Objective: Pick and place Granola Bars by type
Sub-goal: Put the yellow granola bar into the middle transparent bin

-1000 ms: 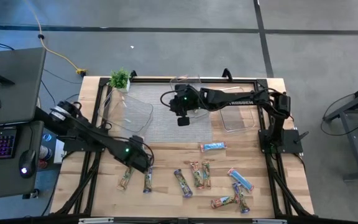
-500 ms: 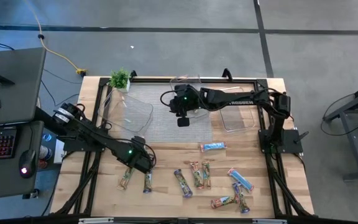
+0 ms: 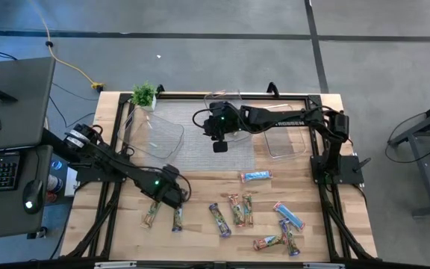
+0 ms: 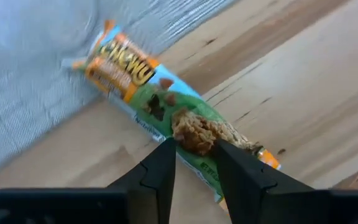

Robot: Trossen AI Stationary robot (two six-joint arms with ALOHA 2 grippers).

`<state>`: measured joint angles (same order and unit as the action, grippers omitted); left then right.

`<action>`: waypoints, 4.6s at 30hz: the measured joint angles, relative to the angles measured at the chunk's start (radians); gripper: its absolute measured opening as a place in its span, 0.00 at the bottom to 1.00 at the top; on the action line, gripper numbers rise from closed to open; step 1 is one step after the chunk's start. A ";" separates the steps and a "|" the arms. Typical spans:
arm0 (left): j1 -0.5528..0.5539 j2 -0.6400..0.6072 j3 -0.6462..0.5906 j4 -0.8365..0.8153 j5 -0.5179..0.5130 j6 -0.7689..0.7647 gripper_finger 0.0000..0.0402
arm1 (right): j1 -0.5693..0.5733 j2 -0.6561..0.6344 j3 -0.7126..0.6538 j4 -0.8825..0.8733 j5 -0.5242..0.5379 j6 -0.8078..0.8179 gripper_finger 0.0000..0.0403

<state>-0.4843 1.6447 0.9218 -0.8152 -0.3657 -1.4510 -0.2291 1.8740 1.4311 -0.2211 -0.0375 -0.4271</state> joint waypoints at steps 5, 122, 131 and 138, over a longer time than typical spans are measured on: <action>0.001 0.002 0.000 0.012 -0.090 0.164 0.37 | 0.000 0.000 0.000 0.000 -0.001 0.000 0.30; 0.397 0.029 -0.002 0.298 0.312 1.448 0.28 | 0.198 -0.101 -0.087 -0.329 0.452 0.175 0.29; 0.436 0.031 0.195 0.292 0.129 1.497 0.24 | 0.280 -0.302 -0.087 -0.475 0.510 0.266 0.29; 0.522 0.030 0.416 0.305 -0.046 1.672 0.24 | 0.314 -0.477 -0.087 -0.642 0.557 0.460 0.29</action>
<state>0.0373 1.6745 1.3381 -0.5102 -0.4119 0.2213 0.0854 1.3972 1.3441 -0.8635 0.5191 0.0332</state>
